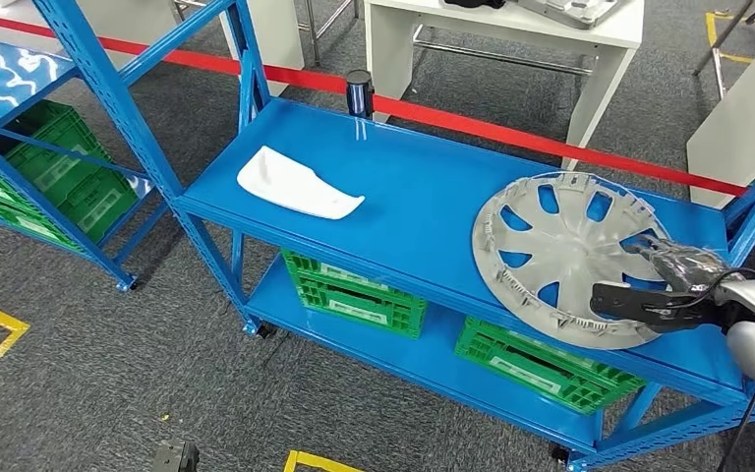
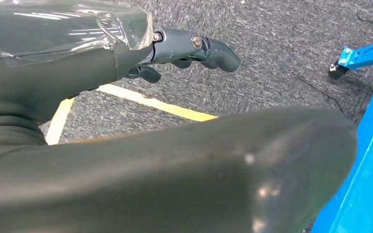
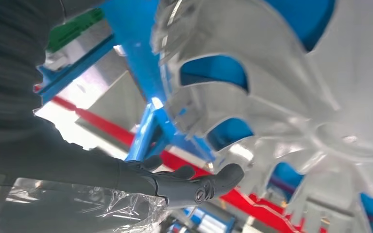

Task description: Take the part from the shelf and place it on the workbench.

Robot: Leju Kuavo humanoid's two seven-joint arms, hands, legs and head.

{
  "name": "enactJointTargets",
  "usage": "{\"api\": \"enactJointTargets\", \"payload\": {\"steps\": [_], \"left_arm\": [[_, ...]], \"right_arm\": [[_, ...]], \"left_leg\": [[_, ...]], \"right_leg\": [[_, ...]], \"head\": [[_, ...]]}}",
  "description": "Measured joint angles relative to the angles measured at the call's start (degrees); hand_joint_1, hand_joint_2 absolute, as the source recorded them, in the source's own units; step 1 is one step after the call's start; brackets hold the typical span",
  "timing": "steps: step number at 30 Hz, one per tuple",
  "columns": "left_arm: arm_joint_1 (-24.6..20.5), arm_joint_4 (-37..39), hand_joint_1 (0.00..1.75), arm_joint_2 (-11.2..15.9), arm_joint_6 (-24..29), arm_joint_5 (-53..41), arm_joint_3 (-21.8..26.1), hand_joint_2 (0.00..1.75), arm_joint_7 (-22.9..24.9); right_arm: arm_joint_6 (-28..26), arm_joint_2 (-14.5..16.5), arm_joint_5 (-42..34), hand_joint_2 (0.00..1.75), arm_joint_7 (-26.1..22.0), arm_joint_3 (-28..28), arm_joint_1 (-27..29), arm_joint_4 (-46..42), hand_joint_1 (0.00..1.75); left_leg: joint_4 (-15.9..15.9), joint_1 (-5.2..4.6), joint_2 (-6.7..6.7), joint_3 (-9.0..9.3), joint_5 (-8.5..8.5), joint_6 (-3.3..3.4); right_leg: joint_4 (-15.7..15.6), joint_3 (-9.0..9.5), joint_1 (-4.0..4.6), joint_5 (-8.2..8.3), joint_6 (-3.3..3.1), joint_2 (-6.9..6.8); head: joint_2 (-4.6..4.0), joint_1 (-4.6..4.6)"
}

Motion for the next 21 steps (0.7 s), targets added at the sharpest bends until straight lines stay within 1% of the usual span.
{"api": "enactJointTargets", "payload": {"steps": [1, 3, 4, 5, 6, 7, 8, 9, 10, 11, 12, 13, 14, 15, 16, 17, 18, 19, 20, 21], "left_arm": [[-0.04, 0.01, 0.00, 0.07, 0.03, 0.13, -0.02, 0.00, 0.00], [-0.09, 0.01, 0.00, 0.14, 0.10, 0.37, -0.04, 0.00, 0.00], [-0.11, 0.01, 0.00, 0.16, 0.12, 0.45, -0.08, 0.00, 0.00], [-0.17, 0.02, 0.00, 0.14, 0.14, 0.48, -0.16, 0.00, 0.00], [-0.22, 0.02, 0.00, 0.11, 0.14, 0.54, -0.26, 0.00, 0.00], [-0.25, 0.03, 0.00, 0.07, 0.14, 0.63, -0.39, 0.00, 0.00], [-0.27, 0.04, 0.00, 0.05, 0.14, 0.73, -0.55, 0.00, 0.01], [-0.25, 0.04, 0.00, 0.04, 0.14, 0.84, -0.69, 0.00, 0.01], [-0.24, 0.05, 0.00, 0.02, 0.14, 0.90, -0.82, 0.00, 0.07], [-0.24, 0.07, 0.00, 0.01, 0.14, 0.91, -0.92, 0.00, 0.13], [-0.25, 0.07, 0.00, -0.01, 0.14, 0.93, -0.99, 0.00, 0.19], [-0.26, 0.08, 0.00, -0.04, 0.14, 0.96, -1.06, 0.00, 0.25], [-0.29, 0.08, 0.00, -0.03, 0.16, 0.99, -1.12, 0.00, 0.27], [-0.31, 0.08, 0.00, -0.02, 0.17, 1.03, -1.18, 0.00, 0.29], [-0.33, 0.08, 0.00, 0.01, 0.20, 1.04, -1.25, 0.00, 0.31], [-0.35, 0.08, 0.00, 0.03, 0.22, 1.06, -1.30, 0.00, 0.32], [-0.36, 0.08, 0.00, 0.04, 0.23, 1.06, -1.36, 0.00, 0.33], [-0.36, 0.08, 0.00, 0.05, 0.25, 1.07, -1.41, 0.00, 0.33], [-0.37, 0.08, 0.00, 0.05, 0.27, 1.07, -1.45, 0.00, 0.33], [-0.40, 0.08, 0.00, 0.07, 0.32, 1.10, -1.48, 0.00, 0.33]], "right_arm": [[0.22, -0.07, 0.04, 1.75, -0.01, 0.18, -0.17, 0.08, 0.00], [0.51, -0.15, 0.13, 1.75, -0.02, 0.60, -0.40, 0.26, 0.00], [0.55, -0.20, 0.15, 1.75, -0.04, 0.77, -0.46, 0.34, 0.00], [0.55, -0.28, 0.16, 1.75, -0.05, 0.93, -0.62, 0.46, 0.00], [0.55, -0.38, 0.16, 1.75, -0.07, 1.09, -0.78, 0.60, 0.00], [0.55, -0.44, 0.13, 1.75, -0.11, 1.28, -0.88, 0.74, 0.00], [0.56, -0.49, 0.05, 1.75, -0.19, 1.52, -0.80, 0.88, 0.00], [0.56, -0.49, -0.06, 1.75, -0.27, 1.74, -0.53, 0.98, 0.00], [0.57, -0.48, -0.19, 1.75, -0.38, 1.96, -0.19, 1.05, 0.00], [0.57, -0.46, -0.32, 1.75, -0.47, 2.13, 0.10, 1.11, 0.00], [0.57, -0.47, -0.43, 1.75, -0.52, 2.22, 0.24, 1.14, 0.00], [0.57, -0.50, -0.52, 1.75, -0.59, 2.27, 0.30, 1.15, 0.00], [0.58, -0.50, -0.63, 1.75, -0.63, 2.32, 0.32, 1.16, 0.00], [0.60, -0.52, -0.72, 1.75, -0.68, 2.39, 0.33, 1.18, 0.00], [0.61, -0.52, -0.80, 1.75, -0.72, 2.49, 0.39, 1.19, 0.00], [0.62, -0.48, -0.85, 1.75, -0.74, 2.62, 0.48, 1.20, 0.00], [0.62, -0.45, -0.87, 1.75, -0.75, 2.71, 0.55, 1.20, 0.00], [0.62, -0.41, -0.88, 1.75, -0.77, 2.78, 0.60, 1.20, 0.00], [0.63, -0.36, -0.89, 1.75, -0.79, 2.81, 0.62, 1.20, 0.00], [0.70, -0.32, -0.91, 1.75, -0.84, 2.84, 0.62, 1.20, 0.00]], "left_leg": [[-1.21, -0.17, 0.07, 0.57, 0.08, 0.25], [-1.75, -0.30, 0.17, 0.86, 0.31, 0.57], [-2.42, -0.23, 0.21, 1.28, 0.71, 0.80], [-3.14, -0.15, 0.24, 1.73, 1.20, 1.13], [-3.82, -0.05, 0.27, 2.14, 1.66, 1.39], [-4.11, -0.07, 0.28, 2.23, 1.89, 1.54], [-4.16, -0.13, 0.24, 2.20, 1.98, 1.65], [-4.13, -0.18, 0.20, 2.14, 1.97, 1.65], [-4.06, -0.23, 0.14, 2.11, 1.95, 1.63], [-3.95, -0.24, 0.09, 2.09, 1.90, 1.58], [-3.75, -0.23, 0.04, 2.07, 1.79, 1.47], [-3.39, -0.21, 0.02, 2.01, 1.58, 1.26], [-2.98, -0.31, -0.02, 1.88, 1.32, 0.97], [-2.56, -0.40, -0.05, 1.69, 1.04, 0.68], [-2.22, -0.50, -0.05, 1.53, 0.84, 0.45], [-2.05, -0.58, -0.05, 1.39, 0.75, 0.28], [-1.93, -0.51, -0.02, 1.27, 0.68, 0.15], [-1.67, -0.43, -0.01, 1.17, 0.47, -0.07], [-0.85, -0.34, -0.01, 0.81, -0.18, -0.38], [1.13, -0.21, -0.02, -0.08, -1.48, -0.76]], "right_leg": [[-0.08, -0.01, 0.02, 0.05, 0.13, 0.00], [-0.43, 0.04, 0.06, 0.22, 0.64, -0.03], [-0.34, -0.04, 0.06, 0.13, 0.84, -0.10], [0.48, -0.47, 0.09, -0.40, 0.89, -0.15], [2.61, -1.49, 0.12, -1.48, 0.76, -0.20], [5.93, -3.05, 0.07, -2.98, 0.55, -0.25], [10.01, -5.00, 0.07, -4.60, 0.42, -0.25], [13.51, -6.71, 0.06, -5.76, 0.46, -0.25], [15.13, -7.56, 0.04, -6.08, 0.72, -0.26], [14.60, -7.35, -0.01, -5.55, 1.14, -0.27], [11.52, -5.84, -0.09, -4.17, 1.66, -0.30], [7.05, -3.63, -0.23, -2.55, 2.10, -0.39], [3.37, -1.68, -0.21, -1.23, 2.24, -0.43], [0.75, -0.29, -0.15, -0.33, 1.99, -0.41], [-0.35, 0.27, -0.02, -0.01, 1.54, -0.36], [-0.16, 0.20, 0.18, 0.03, 1.00, -0.24], [-0.13, 0.10, 0.11, 0.08, 0.52, -0.15], [-0.17, 0.06, 0.02, 0.14, 0.24, -0.10], [-0.20, 0.08, -0.12, 0.19, -0.07, -0.07], [-0.23, 0.10, -0.28, 0.24, -0.29, -0.04]], "head": [[0.00, 0.01], [0.00, -0.01], [0.00, 0.07], [0.00, 0.13], [0.00, 0.19], [0.00, 0.25], [0.00, 0.25], [0.00, 0.26], [0.00, 0.26], [0.00, 0.27], [0.00, 0.28], [0.00, 0.28], [0.00, 0.32], [0.00, 0.30], [0.00, 0.26], [0.00, 0.26], [0.00, 0.22], [0.00, 0.22], [0.00, 0.20], [0.00, 0.15]]}}
